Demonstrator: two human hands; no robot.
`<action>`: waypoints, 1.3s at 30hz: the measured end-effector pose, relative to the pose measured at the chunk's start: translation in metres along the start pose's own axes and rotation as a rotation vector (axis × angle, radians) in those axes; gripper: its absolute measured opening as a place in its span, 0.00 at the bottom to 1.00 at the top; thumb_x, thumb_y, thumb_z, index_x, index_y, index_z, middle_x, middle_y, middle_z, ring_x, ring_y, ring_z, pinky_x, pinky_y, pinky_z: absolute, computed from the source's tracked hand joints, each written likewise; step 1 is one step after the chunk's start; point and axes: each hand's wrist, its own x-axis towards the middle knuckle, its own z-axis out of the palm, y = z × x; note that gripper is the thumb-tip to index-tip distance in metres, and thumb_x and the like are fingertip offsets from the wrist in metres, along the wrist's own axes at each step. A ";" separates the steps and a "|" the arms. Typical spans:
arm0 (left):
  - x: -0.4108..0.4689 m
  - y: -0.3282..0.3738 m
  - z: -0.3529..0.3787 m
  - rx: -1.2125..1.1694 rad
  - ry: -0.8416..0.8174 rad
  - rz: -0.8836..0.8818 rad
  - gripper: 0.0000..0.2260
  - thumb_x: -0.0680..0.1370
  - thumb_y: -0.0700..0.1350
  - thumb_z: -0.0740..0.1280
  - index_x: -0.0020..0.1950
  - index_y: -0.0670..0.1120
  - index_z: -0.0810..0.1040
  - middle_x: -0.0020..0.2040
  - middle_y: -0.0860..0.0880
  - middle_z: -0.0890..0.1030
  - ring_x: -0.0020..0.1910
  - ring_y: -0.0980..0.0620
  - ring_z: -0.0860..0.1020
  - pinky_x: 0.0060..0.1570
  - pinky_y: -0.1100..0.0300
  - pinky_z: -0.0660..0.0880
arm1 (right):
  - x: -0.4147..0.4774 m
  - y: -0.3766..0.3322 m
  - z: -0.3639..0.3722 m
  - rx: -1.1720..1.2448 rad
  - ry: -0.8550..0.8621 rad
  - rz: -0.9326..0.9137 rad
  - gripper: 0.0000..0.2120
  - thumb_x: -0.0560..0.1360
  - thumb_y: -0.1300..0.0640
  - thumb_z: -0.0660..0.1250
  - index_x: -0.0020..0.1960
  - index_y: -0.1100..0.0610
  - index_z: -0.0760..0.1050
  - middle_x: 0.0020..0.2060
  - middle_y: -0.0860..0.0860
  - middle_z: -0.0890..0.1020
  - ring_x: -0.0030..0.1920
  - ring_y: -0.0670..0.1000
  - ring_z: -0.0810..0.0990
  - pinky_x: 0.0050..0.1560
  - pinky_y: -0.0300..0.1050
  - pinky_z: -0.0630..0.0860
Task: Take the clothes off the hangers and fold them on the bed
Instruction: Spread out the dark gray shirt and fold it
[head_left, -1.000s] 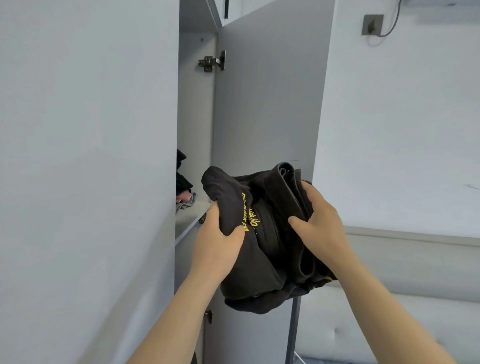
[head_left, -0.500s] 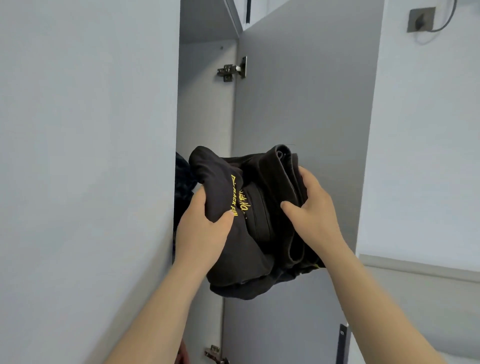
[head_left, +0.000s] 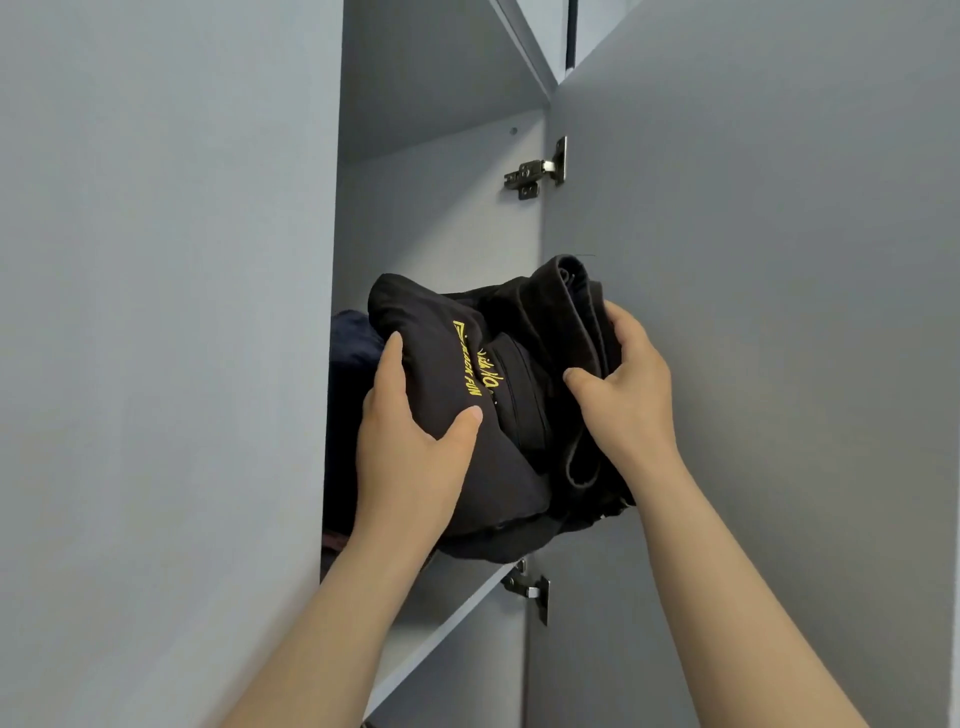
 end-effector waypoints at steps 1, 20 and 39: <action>0.006 0.000 0.002 -0.007 0.040 0.022 0.36 0.74 0.46 0.72 0.76 0.57 0.57 0.72 0.54 0.68 0.68 0.52 0.70 0.67 0.49 0.69 | 0.007 0.001 0.005 0.028 0.003 0.004 0.32 0.69 0.68 0.66 0.69 0.46 0.69 0.43 0.27 0.78 0.38 0.39 0.80 0.41 0.28 0.75; 0.121 -0.032 -0.005 0.256 0.640 0.230 0.24 0.78 0.38 0.66 0.72 0.51 0.69 0.69 0.53 0.71 0.65 0.61 0.68 0.53 0.83 0.59 | 0.149 0.010 0.135 0.576 -0.283 -0.126 0.30 0.69 0.71 0.67 0.69 0.52 0.70 0.55 0.47 0.80 0.54 0.44 0.80 0.49 0.34 0.78; 0.193 -0.130 -0.032 0.438 0.498 -0.199 0.32 0.73 0.54 0.72 0.74 0.48 0.66 0.75 0.46 0.64 0.71 0.49 0.66 0.66 0.61 0.61 | 0.205 0.094 0.284 -0.060 -0.848 -0.015 0.33 0.73 0.62 0.72 0.75 0.59 0.63 0.66 0.60 0.75 0.65 0.56 0.74 0.68 0.46 0.67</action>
